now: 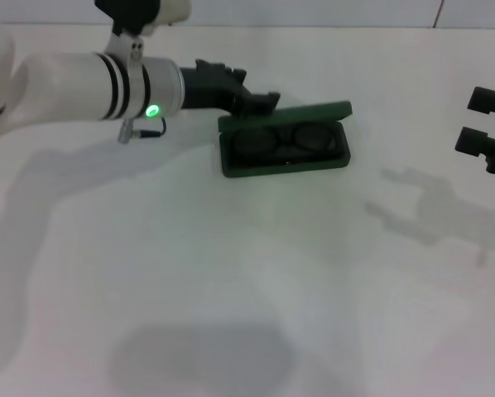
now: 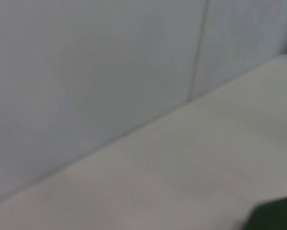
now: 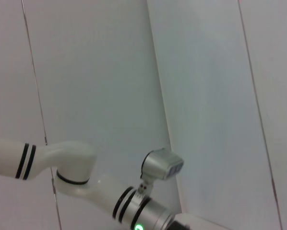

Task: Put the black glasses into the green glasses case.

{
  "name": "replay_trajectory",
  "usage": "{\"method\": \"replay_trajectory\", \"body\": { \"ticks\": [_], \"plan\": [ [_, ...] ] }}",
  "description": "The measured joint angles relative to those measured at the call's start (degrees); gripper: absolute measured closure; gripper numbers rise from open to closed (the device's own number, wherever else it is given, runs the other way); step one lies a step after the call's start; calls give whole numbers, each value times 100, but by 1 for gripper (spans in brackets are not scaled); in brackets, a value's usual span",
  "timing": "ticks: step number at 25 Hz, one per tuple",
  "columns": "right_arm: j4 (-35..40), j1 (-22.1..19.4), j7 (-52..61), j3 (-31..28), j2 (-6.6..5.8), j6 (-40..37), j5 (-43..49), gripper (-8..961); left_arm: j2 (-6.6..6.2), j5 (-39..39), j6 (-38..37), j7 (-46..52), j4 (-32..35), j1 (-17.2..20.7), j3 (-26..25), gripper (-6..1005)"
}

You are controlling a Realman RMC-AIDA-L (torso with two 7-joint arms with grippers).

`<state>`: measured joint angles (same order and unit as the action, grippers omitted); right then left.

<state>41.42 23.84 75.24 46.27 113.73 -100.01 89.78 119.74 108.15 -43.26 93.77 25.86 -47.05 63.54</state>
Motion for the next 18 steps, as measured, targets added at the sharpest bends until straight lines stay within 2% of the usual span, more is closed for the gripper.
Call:
{"method": "replay_trajectory", "body": {
  "ticks": [7,10,11,14,18],
  "plan": [
    [-71,45,-1,-5,21,71,25,298,51,-61,29,-293,-5,230,164,323],
    [-72,52,-1,-7,49,85,28,297,55,-355,-48,-514,-5,328,167,326],
    [-73,54,-1,-2,59,85,29,297,51,-663,-172,-698,42,412,169,326],
    [-73,59,-6,28,74,86,31,296,27,-1536,-723,-1298,267,736,164,325],
    [-74,90,-96,55,94,39,38,296,-45,-2802,-2539,-2591,586,1395,130,325]
  ]
}}
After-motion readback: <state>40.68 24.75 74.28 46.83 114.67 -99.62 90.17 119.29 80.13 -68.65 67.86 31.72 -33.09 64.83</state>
